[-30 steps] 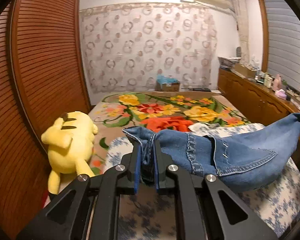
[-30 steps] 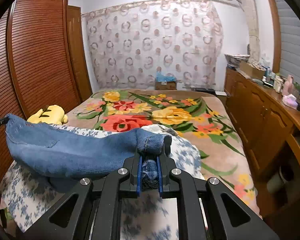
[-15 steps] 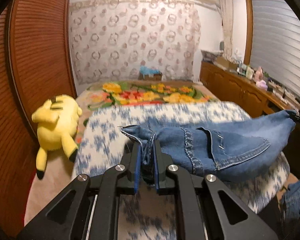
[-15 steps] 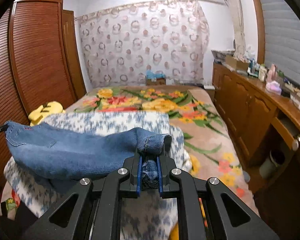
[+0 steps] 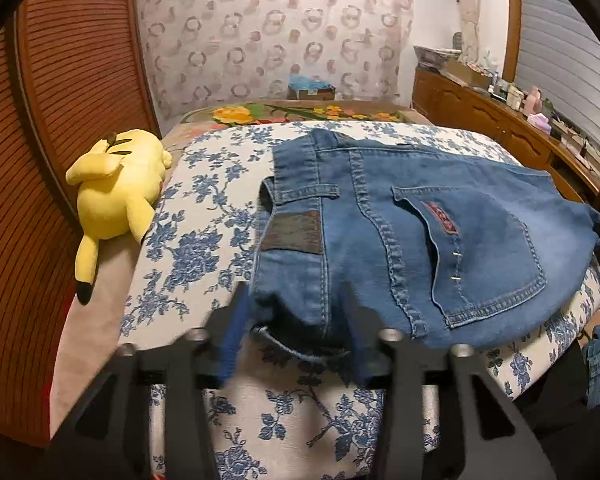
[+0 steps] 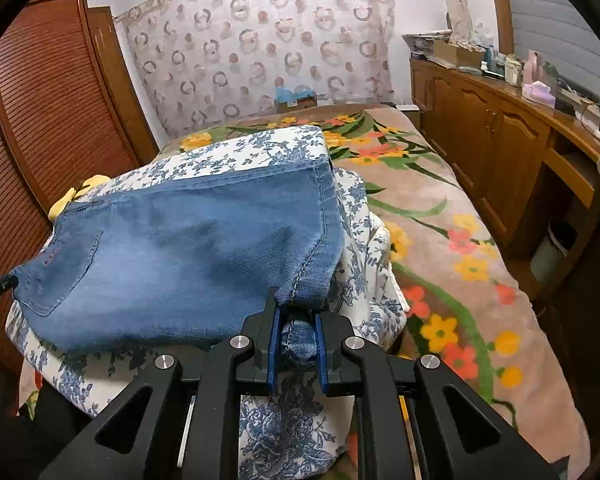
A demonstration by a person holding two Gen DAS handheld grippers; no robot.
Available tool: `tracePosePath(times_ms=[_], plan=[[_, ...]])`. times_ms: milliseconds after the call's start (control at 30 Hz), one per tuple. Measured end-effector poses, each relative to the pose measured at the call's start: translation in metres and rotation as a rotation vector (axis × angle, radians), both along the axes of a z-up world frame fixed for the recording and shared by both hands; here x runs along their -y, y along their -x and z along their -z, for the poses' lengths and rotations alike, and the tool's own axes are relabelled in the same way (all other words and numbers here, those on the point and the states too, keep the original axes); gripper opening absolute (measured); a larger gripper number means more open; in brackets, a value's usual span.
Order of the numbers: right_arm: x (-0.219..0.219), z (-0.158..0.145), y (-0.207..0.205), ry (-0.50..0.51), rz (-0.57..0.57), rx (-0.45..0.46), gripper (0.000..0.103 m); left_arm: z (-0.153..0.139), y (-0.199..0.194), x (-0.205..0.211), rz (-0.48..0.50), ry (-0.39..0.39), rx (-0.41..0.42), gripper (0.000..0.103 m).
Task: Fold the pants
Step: 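Release the waistband with the left tool and press the jeans flat while the right tool holds the hem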
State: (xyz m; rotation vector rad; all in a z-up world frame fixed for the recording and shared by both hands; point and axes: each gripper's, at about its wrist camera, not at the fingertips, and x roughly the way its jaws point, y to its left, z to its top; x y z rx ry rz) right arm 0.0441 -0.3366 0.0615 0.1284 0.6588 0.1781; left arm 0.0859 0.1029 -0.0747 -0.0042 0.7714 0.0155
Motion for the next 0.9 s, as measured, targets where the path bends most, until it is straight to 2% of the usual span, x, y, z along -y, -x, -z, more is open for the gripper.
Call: tracePosePath(times_ms=[200, 433, 900], plan=[[0.018, 0.001, 0.015, -0.003, 0.02, -0.001, 0.017, -0.005, -0.004, 0.003, 0.014, 0.006, 0.012, 0.058], [0.016, -0.001, 0.014, 0.003, 0.026, 0.003, 0.019, -0.011, -0.013, 0.032, 0.077, 0.029, 0.05, 0.058], [0.024, 0.004, 0.012, -0.019, 0.041, 0.016, 0.023, -0.01, -0.032, 0.081, 0.164, 0.028, 0.057, 0.058]])
